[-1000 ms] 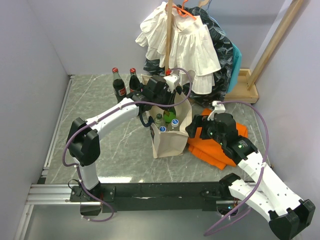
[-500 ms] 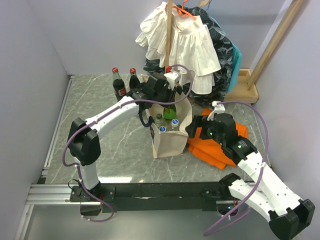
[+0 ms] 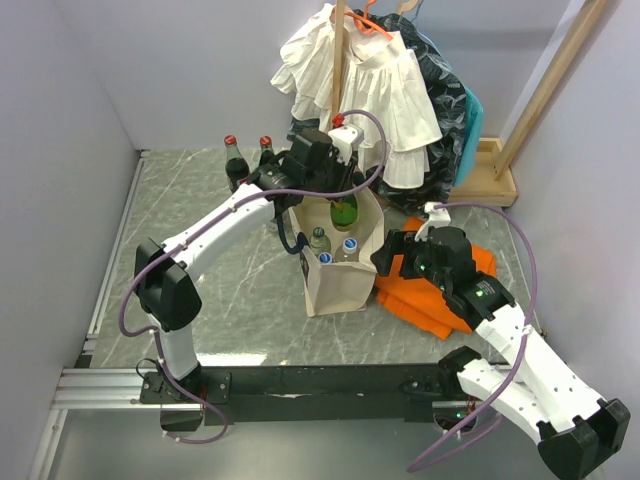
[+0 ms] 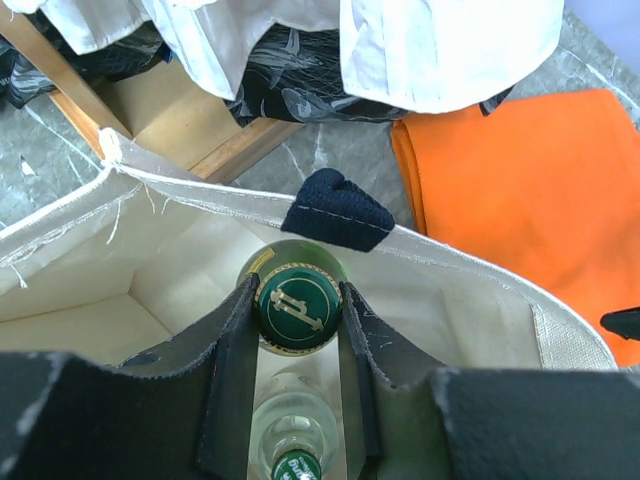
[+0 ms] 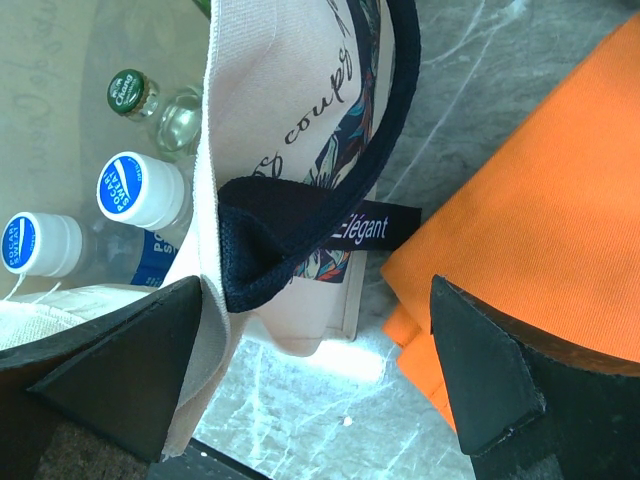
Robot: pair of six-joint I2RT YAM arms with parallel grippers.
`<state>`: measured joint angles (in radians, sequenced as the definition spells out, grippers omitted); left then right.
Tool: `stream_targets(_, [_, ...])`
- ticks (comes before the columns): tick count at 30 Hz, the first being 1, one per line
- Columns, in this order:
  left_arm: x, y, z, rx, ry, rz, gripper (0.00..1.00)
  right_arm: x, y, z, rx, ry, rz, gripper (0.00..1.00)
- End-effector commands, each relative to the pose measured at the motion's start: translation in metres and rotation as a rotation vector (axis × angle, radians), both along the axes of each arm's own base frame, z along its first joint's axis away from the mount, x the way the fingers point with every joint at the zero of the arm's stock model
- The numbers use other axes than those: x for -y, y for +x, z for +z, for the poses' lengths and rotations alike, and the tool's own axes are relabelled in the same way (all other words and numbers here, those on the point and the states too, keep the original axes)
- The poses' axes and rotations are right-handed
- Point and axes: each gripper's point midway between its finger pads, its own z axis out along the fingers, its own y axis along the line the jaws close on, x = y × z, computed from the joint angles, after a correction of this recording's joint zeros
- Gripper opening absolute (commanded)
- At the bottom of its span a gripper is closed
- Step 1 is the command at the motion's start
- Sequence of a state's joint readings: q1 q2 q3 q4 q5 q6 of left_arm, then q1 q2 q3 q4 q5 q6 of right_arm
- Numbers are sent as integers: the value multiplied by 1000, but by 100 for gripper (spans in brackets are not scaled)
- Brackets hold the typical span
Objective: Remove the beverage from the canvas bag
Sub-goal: Take out the drink from the canvas bag.
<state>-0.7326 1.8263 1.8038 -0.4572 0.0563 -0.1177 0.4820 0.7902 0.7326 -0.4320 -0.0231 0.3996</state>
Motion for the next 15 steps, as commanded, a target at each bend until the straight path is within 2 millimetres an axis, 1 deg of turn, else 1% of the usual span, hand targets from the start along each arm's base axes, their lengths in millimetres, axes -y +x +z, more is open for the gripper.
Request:
stream_targets(1, [1,-6,108,208,-180,-24,1,7,-10,-17,-49,-69,14,100])
stream_targets(7, [-4,-11,118,209,-185,-17,1,9,-11,-14,-40,-76,14,100])
stream_targets(15, [-12,-18,140,236,-186,-19,1,8,-12,-10,-29,-60,16,100])
